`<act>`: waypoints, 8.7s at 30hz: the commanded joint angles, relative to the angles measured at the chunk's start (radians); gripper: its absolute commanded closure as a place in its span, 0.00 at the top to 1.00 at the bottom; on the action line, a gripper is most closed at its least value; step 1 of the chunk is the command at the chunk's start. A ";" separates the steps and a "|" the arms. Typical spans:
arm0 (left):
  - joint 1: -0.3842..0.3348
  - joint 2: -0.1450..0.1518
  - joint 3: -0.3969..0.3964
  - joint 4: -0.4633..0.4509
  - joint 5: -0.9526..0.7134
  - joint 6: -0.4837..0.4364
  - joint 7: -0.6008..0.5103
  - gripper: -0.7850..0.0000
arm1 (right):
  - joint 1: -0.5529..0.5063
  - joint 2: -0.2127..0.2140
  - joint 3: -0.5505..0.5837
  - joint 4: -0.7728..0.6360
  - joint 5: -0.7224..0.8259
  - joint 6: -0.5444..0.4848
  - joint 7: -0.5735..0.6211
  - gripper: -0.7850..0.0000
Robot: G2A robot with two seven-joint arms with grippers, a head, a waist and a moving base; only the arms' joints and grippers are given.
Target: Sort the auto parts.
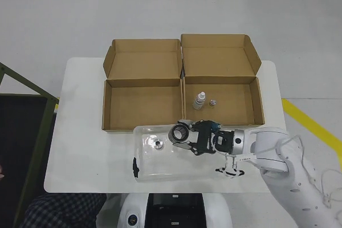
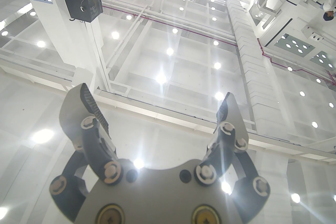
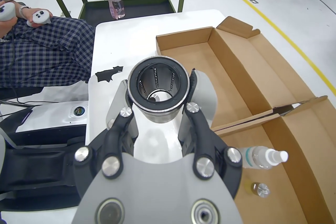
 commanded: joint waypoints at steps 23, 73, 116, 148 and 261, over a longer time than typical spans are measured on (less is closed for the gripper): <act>0.000 0.000 0.000 0.000 0.000 0.000 0.000 1.00 | -0.007 0.019 0.065 -0.003 0.050 0.009 -0.039 0.00; 0.000 0.000 0.000 0.000 0.000 0.000 0.000 1.00 | 0.417 -0.128 -0.412 0.442 -0.113 0.428 0.096 0.00; 0.000 0.000 0.000 0.000 0.000 0.000 0.000 1.00 | 0.497 -0.216 -0.480 0.607 -0.087 0.434 0.215 0.50; 0.000 0.000 0.000 0.000 0.000 0.000 0.000 1.00 | 0.232 -0.144 -0.306 0.117 -0.205 0.216 0.208 0.74; 0.000 0.000 0.000 0.000 0.000 0.000 0.000 1.00 | 0.073 -0.134 -0.190 0.134 -0.097 0.001 -0.110 0.00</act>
